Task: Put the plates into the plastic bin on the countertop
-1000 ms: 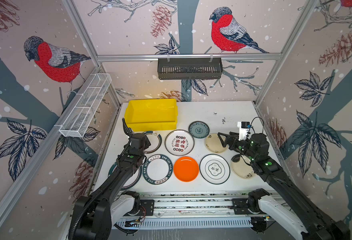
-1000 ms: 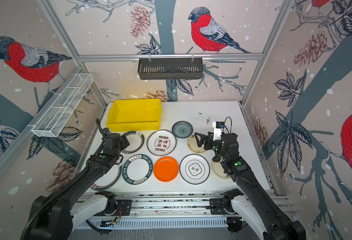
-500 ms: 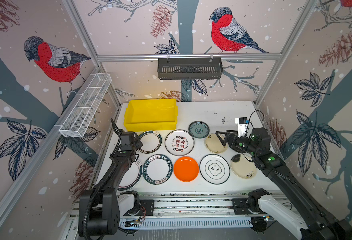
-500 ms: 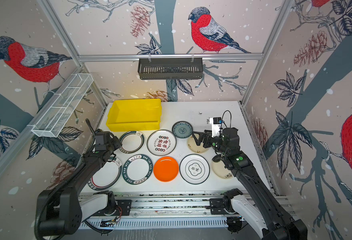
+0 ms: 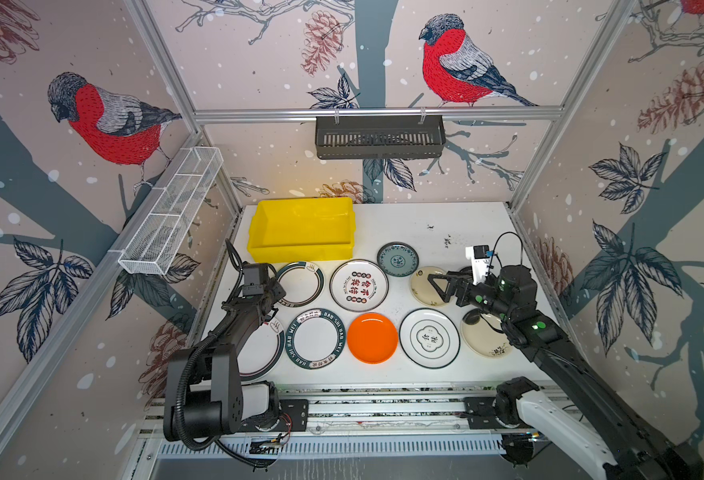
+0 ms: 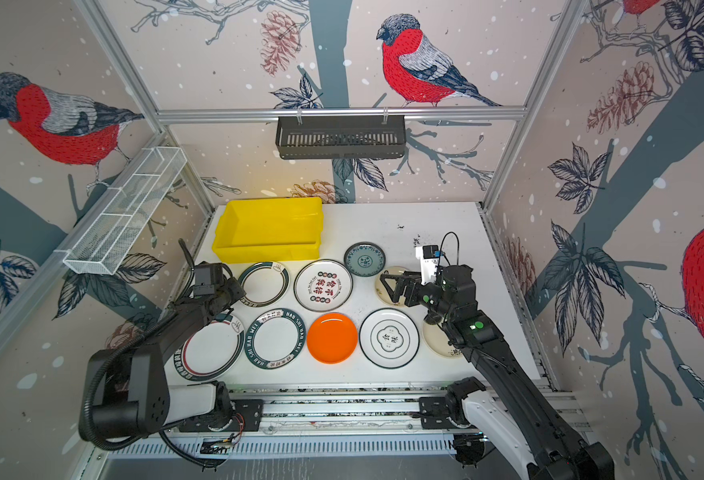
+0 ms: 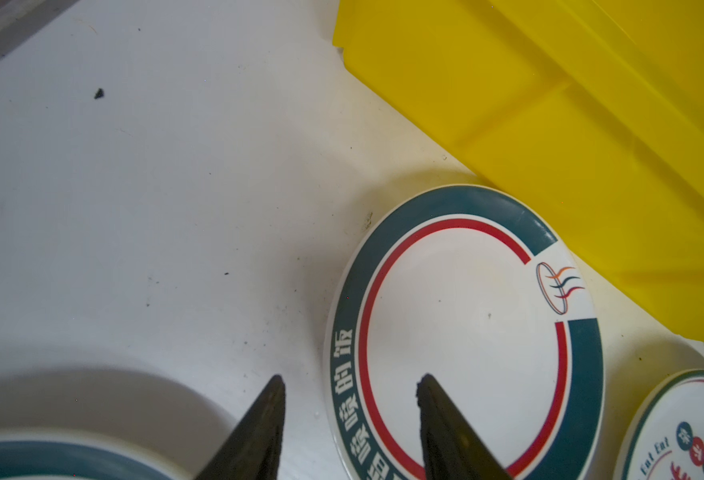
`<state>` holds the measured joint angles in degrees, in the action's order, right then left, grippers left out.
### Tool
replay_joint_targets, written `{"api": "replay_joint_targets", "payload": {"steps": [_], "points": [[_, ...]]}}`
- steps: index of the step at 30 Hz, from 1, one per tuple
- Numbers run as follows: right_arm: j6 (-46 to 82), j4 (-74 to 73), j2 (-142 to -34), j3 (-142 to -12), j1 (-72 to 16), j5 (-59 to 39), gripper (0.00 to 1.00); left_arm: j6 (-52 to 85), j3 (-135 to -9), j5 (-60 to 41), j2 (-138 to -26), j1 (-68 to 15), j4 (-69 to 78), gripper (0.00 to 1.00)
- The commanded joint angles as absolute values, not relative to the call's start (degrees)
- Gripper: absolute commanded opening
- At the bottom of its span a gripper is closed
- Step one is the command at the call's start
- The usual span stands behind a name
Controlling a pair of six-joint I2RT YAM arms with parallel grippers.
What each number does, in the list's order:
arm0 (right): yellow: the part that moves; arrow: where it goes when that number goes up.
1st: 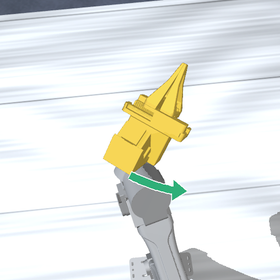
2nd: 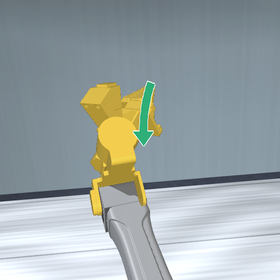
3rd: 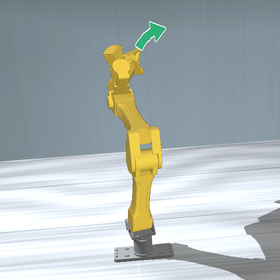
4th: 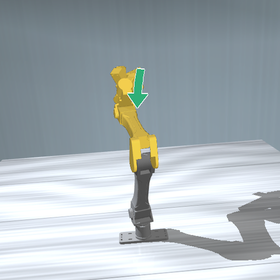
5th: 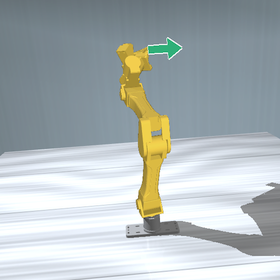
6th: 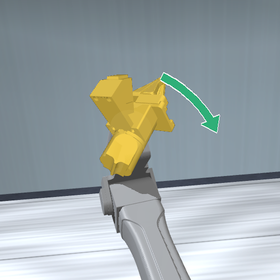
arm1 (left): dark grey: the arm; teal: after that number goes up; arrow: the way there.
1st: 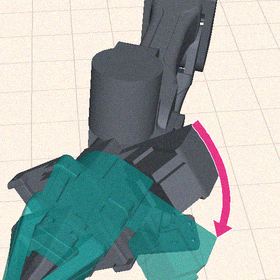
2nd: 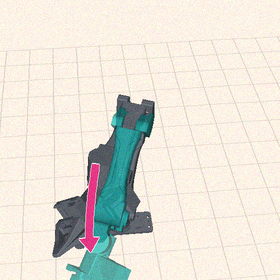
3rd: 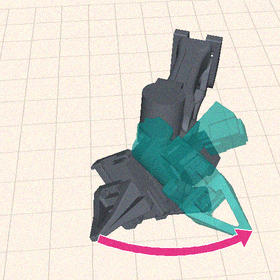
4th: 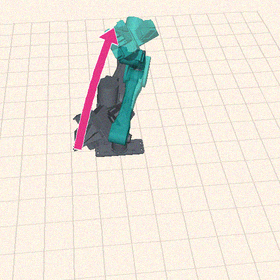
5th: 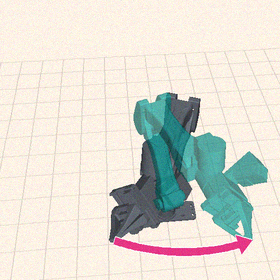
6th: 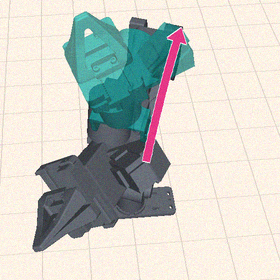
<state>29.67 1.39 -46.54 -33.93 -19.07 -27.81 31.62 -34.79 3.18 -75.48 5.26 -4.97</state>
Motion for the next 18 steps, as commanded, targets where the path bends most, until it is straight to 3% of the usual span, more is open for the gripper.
{"api": "replay_joint_targets", "payload": {"steps": [1,4,18], "points": [[29.71,0.51,-46.32,-33.68,-19.31,-28.38,1.0,31.5,-34.88,3.48,-77.01,5.69,-4.17,0.53],[29.62,0.79,-46.06,-33.33,-19.42,-28.12,1.0,30.71,-34.8,2.82,-78.0,5.8,-3.35,0.47],[31.12,1.67,-43.99,-31.42,-19.6,-25.43,1.0,30.23,-38.16,0.13,-85.03,6.15,-2.4,0.42]]}}
